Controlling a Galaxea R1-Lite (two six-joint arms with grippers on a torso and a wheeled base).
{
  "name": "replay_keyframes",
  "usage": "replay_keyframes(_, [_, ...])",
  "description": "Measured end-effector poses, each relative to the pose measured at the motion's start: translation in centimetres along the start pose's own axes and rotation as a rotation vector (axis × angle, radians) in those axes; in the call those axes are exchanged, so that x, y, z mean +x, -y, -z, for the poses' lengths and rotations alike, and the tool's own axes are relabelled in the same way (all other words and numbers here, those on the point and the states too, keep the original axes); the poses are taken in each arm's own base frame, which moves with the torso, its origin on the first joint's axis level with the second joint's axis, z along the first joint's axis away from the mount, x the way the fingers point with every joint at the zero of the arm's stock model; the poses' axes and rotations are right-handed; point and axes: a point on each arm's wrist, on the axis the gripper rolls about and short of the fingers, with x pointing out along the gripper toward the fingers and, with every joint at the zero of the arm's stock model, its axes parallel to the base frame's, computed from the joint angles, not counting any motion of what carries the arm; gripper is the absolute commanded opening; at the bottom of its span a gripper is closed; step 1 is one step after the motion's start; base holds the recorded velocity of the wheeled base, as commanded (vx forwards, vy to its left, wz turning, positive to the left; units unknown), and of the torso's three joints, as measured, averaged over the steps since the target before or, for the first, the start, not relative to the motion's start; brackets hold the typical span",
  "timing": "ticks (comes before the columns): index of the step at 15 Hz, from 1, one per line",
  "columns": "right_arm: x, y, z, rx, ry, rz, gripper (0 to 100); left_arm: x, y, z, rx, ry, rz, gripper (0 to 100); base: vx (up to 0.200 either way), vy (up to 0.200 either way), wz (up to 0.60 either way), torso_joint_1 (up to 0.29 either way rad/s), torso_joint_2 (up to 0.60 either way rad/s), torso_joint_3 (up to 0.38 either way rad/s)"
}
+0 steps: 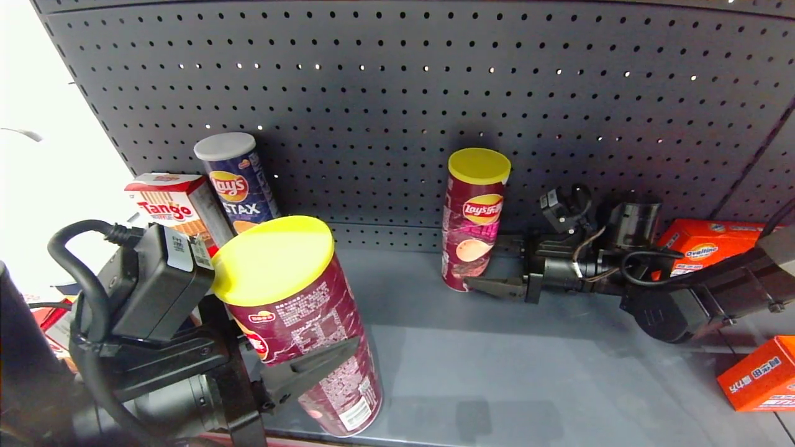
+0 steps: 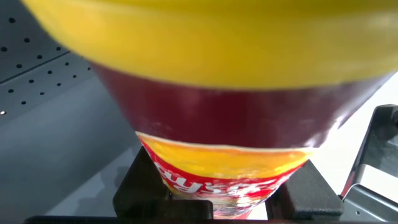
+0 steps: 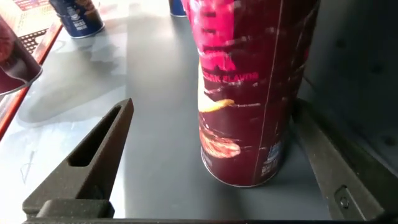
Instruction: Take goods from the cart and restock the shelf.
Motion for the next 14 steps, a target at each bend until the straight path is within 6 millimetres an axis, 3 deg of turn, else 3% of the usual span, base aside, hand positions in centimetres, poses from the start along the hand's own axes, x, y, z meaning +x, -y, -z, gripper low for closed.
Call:
replay_keyframes(8, [2.8,0.6,0.3,-0.018,0.017,-0.033,100,-0.1,0.0,0.3,-0.002,-0.009,-0.001,0,0.000,0.000,0.00,0.000,0.00,0.000])
replay_keyframes(9, [2.9,0.7,0.3,-0.020,0.018,-0.033,0,-0.1,0.0,0.4,-0.003,-0.013,-0.001,0,0.000,0.000,0.00,0.000,0.00,0.000])
replay_keyframes(14, [2.7,0.5,0.3,-0.021,0.018,-0.024,0,-0.1,0.0,0.4,-0.003,-0.013,-0.002,0,0.000,0.000,0.00,0.000,0.00,0.000])
